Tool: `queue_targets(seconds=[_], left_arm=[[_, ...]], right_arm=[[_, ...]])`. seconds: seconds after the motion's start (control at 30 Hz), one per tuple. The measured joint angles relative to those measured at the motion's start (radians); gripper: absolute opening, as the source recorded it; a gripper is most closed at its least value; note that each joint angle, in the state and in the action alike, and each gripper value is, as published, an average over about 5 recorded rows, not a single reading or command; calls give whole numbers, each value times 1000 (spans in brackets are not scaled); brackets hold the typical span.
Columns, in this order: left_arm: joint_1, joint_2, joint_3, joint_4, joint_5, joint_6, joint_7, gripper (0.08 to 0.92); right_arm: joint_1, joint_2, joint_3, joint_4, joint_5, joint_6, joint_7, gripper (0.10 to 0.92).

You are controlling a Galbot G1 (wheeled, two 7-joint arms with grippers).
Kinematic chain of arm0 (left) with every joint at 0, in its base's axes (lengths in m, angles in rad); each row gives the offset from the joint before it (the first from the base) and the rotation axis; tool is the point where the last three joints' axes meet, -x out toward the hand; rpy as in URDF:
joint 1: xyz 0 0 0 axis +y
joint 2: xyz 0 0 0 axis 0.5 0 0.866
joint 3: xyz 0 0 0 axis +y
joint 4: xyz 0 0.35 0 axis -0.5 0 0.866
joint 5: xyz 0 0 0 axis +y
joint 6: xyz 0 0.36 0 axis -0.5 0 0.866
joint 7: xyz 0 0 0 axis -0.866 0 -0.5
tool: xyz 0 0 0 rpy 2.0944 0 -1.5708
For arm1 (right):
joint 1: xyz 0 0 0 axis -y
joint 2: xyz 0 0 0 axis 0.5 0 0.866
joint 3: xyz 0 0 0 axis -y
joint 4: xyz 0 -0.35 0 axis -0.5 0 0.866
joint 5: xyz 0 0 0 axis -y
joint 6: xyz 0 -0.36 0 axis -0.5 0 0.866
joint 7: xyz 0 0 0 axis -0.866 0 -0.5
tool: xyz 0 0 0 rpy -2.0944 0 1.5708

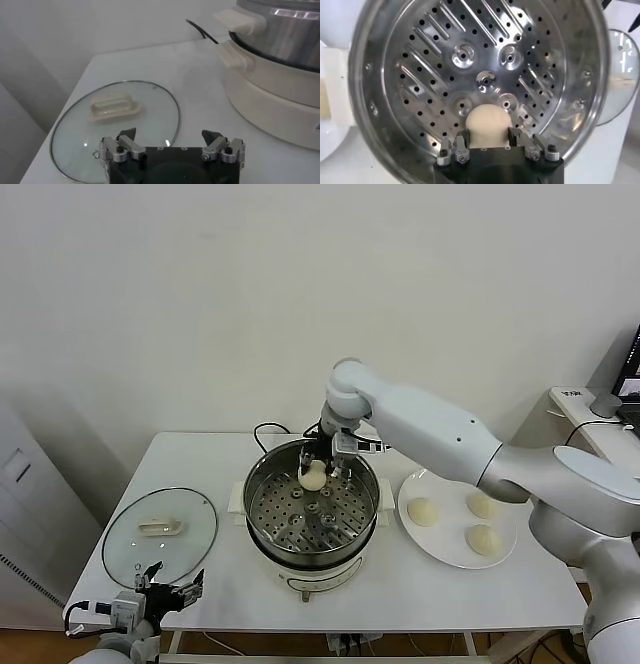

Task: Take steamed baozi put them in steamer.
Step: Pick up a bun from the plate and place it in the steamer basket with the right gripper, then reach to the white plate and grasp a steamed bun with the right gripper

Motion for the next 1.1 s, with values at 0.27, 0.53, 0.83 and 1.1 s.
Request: queue_targets(seconds=[0.27, 0.53, 0.83, 1.1], left_arm=[[-3, 1, 2, 1, 0, 0, 1, 823], [-4, 3, 3, 2, 0, 1, 2, 823], [-8, 4, 4, 2, 0, 4, 3, 823], [-12, 6, 6, -1, -2, 7, 4, 823]], right_arm=[[-26, 4, 17, -6, -44, 0, 22, 625], [-3, -13, 9, -11, -7, 0, 26, 809], [134, -87, -82, -22, 259, -1, -17, 823], [291, -204, -249, -32, 574, -5, -82, 823]])
